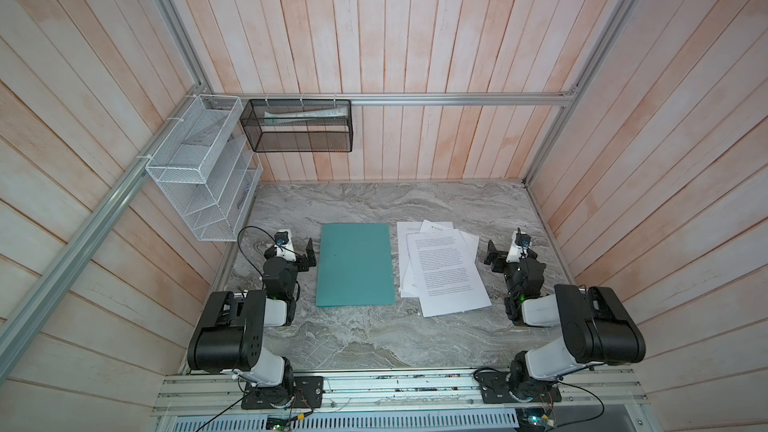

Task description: Put the files into the folder

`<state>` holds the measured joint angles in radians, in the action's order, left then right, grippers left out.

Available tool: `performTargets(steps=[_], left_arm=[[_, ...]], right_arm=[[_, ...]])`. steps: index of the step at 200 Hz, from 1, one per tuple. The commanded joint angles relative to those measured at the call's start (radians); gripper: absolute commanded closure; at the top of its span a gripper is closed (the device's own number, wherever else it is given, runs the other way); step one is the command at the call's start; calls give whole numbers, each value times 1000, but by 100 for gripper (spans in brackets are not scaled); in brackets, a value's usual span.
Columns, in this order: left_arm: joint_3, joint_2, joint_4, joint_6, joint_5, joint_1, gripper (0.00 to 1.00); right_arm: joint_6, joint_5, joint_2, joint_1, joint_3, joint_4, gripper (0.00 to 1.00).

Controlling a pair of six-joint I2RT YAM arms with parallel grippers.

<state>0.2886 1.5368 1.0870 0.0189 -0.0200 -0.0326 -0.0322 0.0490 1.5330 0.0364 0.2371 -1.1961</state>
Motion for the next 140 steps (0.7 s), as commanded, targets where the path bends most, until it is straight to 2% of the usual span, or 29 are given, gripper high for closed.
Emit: performTargets(steps=[1, 17, 28, 47, 60, 65, 78, 95, 115, 128, 140], left_arm=[[14, -2, -13, 4, -11, -1, 0], [11, -4, -5, 3, 6, 3, 0], [27, -28, -44, 22, 56, 5, 0], [132, -123, -314, 7, 48, 10, 0], [166, -161, -370, -13, 138, 56, 0], [171, -179, -377, -5, 169, 72, 0], [192, -236, -445, 119, 210, 82, 0], [289, -296, -730, 335, 254, 82, 0], [365, -365, -973, 429, 162, 92, 0], [353, -446, -1050, 494, 102, 103, 0], [312, -549, -1094, 558, 70, 124, 0]], right_arm=[[5, -18, -12, 7, 16, 12, 2], [13, -28, -13, 7, 12, 2, 2], [-3, 19, -20, 4, 20, -17, 2], [-11, 59, -109, 3, 160, 328, 2], [-21, 104, -142, -18, 224, 441, 2], [-73, 141, -156, -24, 254, 491, 2], [-144, 98, -185, -33, 293, 573, 2], [-193, 118, -209, -102, 332, 653, 2], [-229, 127, -226, -213, 364, 713, 2], [-267, 108, -229, -279, 394, 761, 2], [-310, 17, -225, -317, 430, 815, 2]])
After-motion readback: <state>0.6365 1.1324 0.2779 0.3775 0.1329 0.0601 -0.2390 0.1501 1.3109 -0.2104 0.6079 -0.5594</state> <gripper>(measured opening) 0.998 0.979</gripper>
